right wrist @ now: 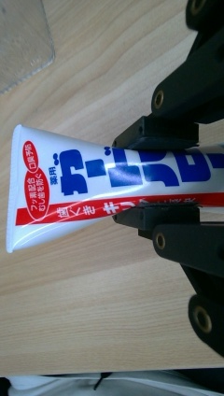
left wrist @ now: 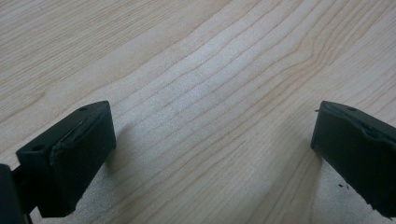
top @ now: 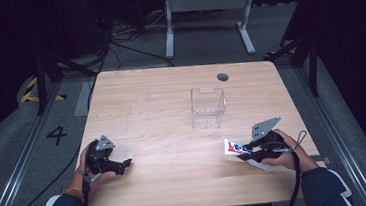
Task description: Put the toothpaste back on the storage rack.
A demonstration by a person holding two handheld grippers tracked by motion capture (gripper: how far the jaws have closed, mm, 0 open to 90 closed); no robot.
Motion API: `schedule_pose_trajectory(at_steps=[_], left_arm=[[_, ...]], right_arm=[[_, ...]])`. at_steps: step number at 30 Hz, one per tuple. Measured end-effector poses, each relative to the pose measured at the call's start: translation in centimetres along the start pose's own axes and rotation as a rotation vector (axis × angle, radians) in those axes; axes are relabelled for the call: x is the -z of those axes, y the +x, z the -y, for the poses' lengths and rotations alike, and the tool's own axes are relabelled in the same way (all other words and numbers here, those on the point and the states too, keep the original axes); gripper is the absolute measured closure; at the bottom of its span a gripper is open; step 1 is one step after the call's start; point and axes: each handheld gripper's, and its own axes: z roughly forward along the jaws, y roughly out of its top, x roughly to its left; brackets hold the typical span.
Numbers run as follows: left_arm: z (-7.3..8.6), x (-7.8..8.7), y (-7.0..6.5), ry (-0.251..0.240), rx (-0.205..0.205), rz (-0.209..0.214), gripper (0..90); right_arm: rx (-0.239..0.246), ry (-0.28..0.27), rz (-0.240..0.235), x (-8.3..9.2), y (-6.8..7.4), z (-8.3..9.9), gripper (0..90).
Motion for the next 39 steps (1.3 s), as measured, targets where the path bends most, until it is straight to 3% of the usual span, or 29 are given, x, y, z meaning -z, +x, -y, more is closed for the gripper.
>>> schedule_pose_trajectory(at_steps=[5,7,13,26,35,36,39], left_arm=[[0.0,0.0,0.0,-0.001,-0.002,-0.001,0.3],[0.0,0.0,0.0,0.002,-0.001,0.000,0.3],[0.0,0.0,0.0,0.002,-0.001,0.000,0.3],[0.0,0.0,0.0,0.002,-0.002,0.002,0.2],[0.0,0.0,-0.1,0.006,0.013,0.011,0.2],[0.0,0.0,-0.1,0.003,0.015,0.009,0.2],[0.0,0.0,-0.1,0.008,0.014,0.012,0.2]], right_arm=[[-0.024,-0.037,0.027,0.3,-0.3,0.2,69.4],[-0.036,-0.058,0.070,0.5,-0.2,0.1,69.7],[-0.060,-0.107,0.101,1.2,-0.3,-0.1,70.0],[-0.055,-0.205,0.136,2.6,0.0,-1.0,70.3],[-0.074,-0.280,0.184,3.6,-0.4,-1.5,70.2],[-0.074,-0.294,0.221,3.8,-0.3,-1.7,70.0],[-0.074,-0.321,0.236,4.1,-0.3,-1.8,70.0]])
